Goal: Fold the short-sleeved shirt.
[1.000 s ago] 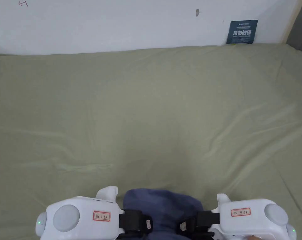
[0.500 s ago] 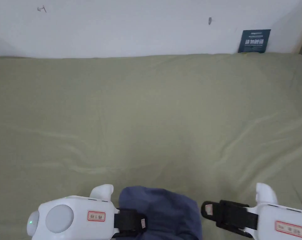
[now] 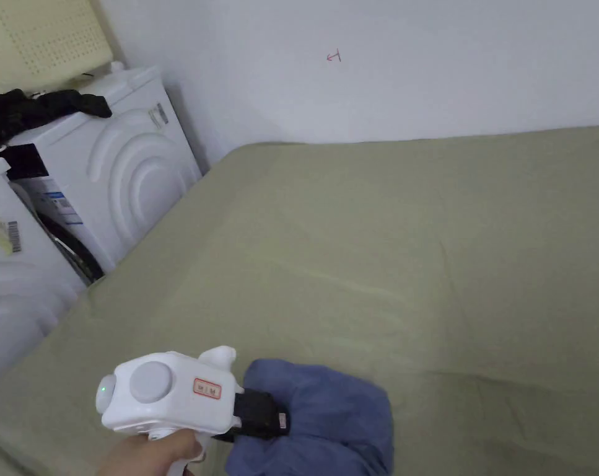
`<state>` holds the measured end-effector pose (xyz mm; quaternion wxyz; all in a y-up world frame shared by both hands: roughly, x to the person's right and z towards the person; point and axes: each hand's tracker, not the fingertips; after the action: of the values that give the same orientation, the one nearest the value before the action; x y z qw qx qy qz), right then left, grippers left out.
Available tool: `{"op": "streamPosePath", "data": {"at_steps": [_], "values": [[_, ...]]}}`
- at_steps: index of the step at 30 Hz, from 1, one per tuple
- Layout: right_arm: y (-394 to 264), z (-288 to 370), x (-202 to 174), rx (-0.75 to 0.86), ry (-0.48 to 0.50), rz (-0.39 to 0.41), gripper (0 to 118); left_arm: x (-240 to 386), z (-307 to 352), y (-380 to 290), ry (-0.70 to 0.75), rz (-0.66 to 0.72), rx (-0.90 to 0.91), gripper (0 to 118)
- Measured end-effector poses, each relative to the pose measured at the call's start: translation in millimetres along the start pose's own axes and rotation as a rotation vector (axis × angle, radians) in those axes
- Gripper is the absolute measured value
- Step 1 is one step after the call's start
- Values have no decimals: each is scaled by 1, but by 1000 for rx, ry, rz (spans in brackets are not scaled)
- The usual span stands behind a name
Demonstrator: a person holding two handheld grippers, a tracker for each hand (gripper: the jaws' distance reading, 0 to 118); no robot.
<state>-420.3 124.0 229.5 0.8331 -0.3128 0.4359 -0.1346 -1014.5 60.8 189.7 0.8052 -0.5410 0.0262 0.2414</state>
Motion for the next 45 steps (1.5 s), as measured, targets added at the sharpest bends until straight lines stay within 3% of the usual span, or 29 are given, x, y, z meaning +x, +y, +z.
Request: {"op": "streamPosePath", "data": {"at_steps": [7,11,16,19,22,32,39,40,41,43,45], "values": [[9,-27,-38,-19,25,85,2,-117,32,45,209,59,7,37],[15,-35,-55,-23,17,124,2,-174,45,56,274,183,27,37],[16,-37,-62,-41,10,140,2,-223,44,68,510,104,-12,37],[16,-42,-64,-59,8,154,2,-231,41,70,452,175,-12,37],[17,-48,-69,-67,9,163,2,-205,32,60,507,109,-36,37],[17,-43,-77,-65,12,191,2,-203,46,55,462,184,-1,38],[19,-32,-73,-39,21,167,2,-183,65,47,494,140,50,38],[19,-30,-73,-36,30,160,2,-187,67,48,484,184,83,41],[19,-27,-73,-32,36,159,2,-191,72,48,462,243,110,58],[18,-20,-74,-22,28,172,2,-197,81,44,442,349,174,113],[19,-14,-75,-16,23,172,2,-200,93,42,464,415,263,118]]}}
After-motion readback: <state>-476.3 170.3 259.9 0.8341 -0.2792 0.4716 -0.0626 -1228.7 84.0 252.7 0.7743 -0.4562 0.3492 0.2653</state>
